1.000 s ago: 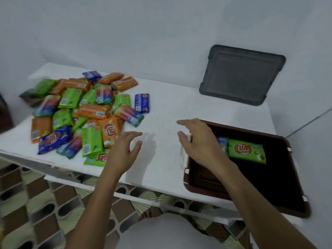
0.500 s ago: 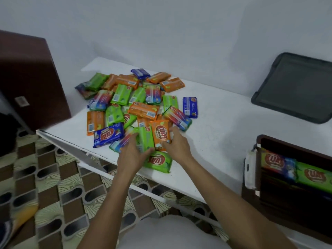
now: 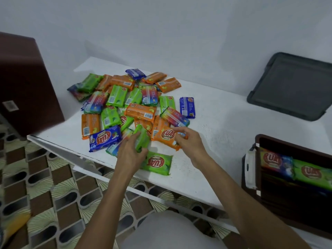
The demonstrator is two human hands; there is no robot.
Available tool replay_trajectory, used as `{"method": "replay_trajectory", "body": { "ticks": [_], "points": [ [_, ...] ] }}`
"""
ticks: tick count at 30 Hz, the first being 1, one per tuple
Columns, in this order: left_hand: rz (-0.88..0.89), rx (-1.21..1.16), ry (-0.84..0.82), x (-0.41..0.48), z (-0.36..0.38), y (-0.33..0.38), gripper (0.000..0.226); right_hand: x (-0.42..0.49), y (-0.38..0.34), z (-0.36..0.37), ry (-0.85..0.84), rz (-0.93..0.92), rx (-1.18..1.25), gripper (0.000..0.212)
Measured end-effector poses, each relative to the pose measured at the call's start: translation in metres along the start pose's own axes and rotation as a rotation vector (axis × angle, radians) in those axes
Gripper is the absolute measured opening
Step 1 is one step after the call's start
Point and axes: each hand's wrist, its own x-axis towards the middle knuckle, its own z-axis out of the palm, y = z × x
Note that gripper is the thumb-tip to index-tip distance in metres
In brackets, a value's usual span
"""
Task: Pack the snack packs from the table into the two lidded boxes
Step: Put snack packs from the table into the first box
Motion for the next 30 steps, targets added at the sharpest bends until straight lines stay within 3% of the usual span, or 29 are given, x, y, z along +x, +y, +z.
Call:
{"method": "replay_trajectory", "body": {
  "ticks": [7,15,20,30],
  "points": [
    [0.137,-0.049,0.107,-0.004,-0.007,0.028,0.048,-0.046,-0.018,-0.053,0.062,-0.251,-0.082,0.021],
    [0.361,-0.419,-0.118,-0.039,0.018,0.116,0.047,-0.108,-0.016,-0.176,0.235,-0.492,-0.125,0.019],
    [0.373,-0.605,-0.263,-0.064,0.064,0.162,0.053,-0.154,-0.006,-0.252,0.218,-0.441,-0.184,0.021],
    [0.350,-0.659,-0.388,-0.097,0.132,0.201,0.054,-0.176,0.045,-0.313,-0.090,-0.123,-0.155,0.038]
  ]
}}
